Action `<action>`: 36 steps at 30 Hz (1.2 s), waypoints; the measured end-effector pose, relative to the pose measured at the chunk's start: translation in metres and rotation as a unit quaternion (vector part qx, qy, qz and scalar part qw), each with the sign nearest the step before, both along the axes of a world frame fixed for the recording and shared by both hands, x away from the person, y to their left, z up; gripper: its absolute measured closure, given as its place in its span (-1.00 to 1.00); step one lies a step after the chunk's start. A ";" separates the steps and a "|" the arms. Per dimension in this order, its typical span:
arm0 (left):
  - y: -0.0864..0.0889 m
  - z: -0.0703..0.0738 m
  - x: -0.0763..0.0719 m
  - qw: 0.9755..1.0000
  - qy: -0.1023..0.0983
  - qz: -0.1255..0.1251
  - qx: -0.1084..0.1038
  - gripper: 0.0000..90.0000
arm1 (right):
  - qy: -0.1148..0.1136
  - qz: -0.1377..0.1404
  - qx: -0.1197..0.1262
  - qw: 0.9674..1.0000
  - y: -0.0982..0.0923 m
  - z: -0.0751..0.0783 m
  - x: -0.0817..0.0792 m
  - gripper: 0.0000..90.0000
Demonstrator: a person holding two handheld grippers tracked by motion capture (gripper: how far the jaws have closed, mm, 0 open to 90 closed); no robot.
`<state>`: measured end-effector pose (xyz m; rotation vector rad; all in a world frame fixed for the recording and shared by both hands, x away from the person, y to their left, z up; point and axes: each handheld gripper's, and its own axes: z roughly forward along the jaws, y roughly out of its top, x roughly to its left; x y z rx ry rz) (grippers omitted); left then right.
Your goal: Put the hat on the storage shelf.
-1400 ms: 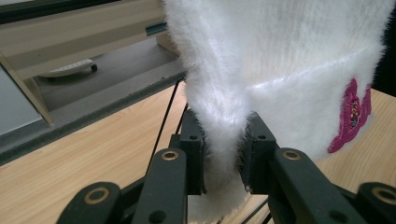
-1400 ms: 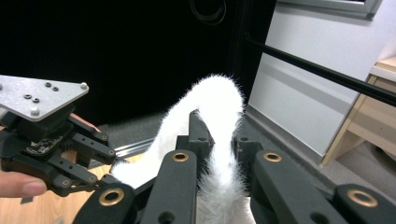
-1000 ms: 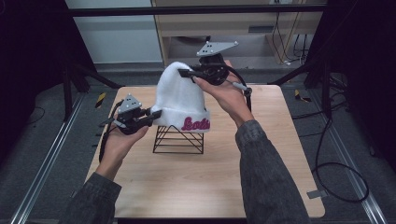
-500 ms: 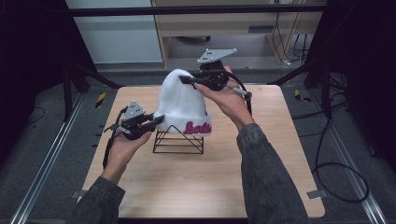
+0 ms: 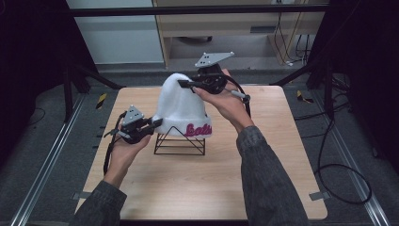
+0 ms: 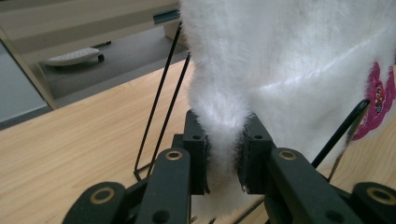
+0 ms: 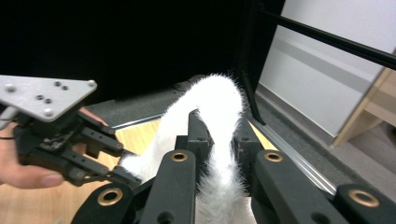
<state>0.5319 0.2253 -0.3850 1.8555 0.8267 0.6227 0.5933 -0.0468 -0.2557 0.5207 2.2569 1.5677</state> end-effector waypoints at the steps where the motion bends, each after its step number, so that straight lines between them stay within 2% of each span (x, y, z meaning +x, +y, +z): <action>1: 0.000 0.001 0.000 1.000 -0.002 0.000 0.000 0.68 | 0.000 -0.004 0.000 1.000 -0.001 0.001 0.002 0.83; 7: 0.003 0.010 0.002 0.999 -0.025 0.019 -0.015 0.68 | -0.011 -0.009 0.007 1.000 0.003 0.015 0.006 0.84; 12: 0.011 0.010 0.006 0.999 -0.022 0.031 -0.023 0.67 | -0.019 0.004 0.006 1.000 0.011 0.019 0.003 0.84; 19: 0.015 0.006 0.000 0.999 -0.024 0.029 -0.019 0.66 | -0.012 0.011 0.000 1.000 0.011 0.012 0.002 0.83; 24: 0.017 0.001 -0.009 1.000 -0.023 0.015 -0.010 0.66 | -0.011 0.014 -0.006 1.000 0.010 0.008 -0.001 0.83; 27: 0.018 -0.005 -0.014 1.000 -0.022 0.007 -0.002 0.66 | -0.008 0.017 -0.020 1.000 0.009 0.002 -0.009 0.83; 36: 0.019 -0.029 -0.014 1.000 0.007 -0.008 0.010 0.66 | 0.010 0.016 -0.046 0.999 0.007 -0.020 -0.021 0.83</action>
